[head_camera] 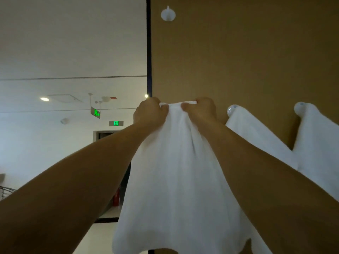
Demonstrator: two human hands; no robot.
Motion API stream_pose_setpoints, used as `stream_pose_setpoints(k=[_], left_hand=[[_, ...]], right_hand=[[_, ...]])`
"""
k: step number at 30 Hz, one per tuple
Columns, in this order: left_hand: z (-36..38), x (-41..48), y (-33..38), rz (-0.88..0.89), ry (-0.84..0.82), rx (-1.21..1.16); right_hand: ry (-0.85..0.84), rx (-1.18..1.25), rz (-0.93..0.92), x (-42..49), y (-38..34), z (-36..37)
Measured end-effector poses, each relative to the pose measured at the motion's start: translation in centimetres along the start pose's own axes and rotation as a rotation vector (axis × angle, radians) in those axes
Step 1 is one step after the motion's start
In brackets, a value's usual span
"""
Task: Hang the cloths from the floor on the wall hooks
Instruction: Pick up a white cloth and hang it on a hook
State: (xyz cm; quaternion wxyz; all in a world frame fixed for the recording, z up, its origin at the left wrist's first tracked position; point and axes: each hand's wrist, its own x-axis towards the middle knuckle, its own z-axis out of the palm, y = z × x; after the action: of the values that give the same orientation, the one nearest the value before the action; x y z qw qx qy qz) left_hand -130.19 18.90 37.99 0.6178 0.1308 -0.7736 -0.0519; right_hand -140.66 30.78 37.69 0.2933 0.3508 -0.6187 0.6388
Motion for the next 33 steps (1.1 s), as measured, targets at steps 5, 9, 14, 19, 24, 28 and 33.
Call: stream_pose_setpoints(k=[5,9,14,19,24,28,33], left_hand=[[1.2,-0.8,-0.6,-0.139,-0.004,-0.144],[0.2,-1.4,-0.6,-0.344,-0.307,-0.245],[-0.1,-1.9,-0.5,-0.347,-0.370,-0.083],[0.6,-4.4,-1.0,0.135,0.112,0.187],[0.7,-5.9,-2.0,0.393,0.084,0.135],[0.5,-6.7,-1.9,0.249,-0.135,-0.068],[-0.8,-5.8,-0.5,-0.085,-0.346,-0.334]], right_hand=[[-0.056,-0.117,-0.001,-0.2,0.9,0.5],[-0.162,-0.078,0.200,-0.7,0.3,0.4],[-0.187,-0.343,0.091,-1.6,-0.3,0.5],[0.103,-0.725,-0.418,-4.2,0.5,0.3],[0.010,-0.535,-0.443,-6.4,1.7,0.2],[-0.189,-0.539,-0.334,-6.4,1.2,-0.3],[-0.386,-0.211,-0.094,-6.8,0.8,-0.9]])
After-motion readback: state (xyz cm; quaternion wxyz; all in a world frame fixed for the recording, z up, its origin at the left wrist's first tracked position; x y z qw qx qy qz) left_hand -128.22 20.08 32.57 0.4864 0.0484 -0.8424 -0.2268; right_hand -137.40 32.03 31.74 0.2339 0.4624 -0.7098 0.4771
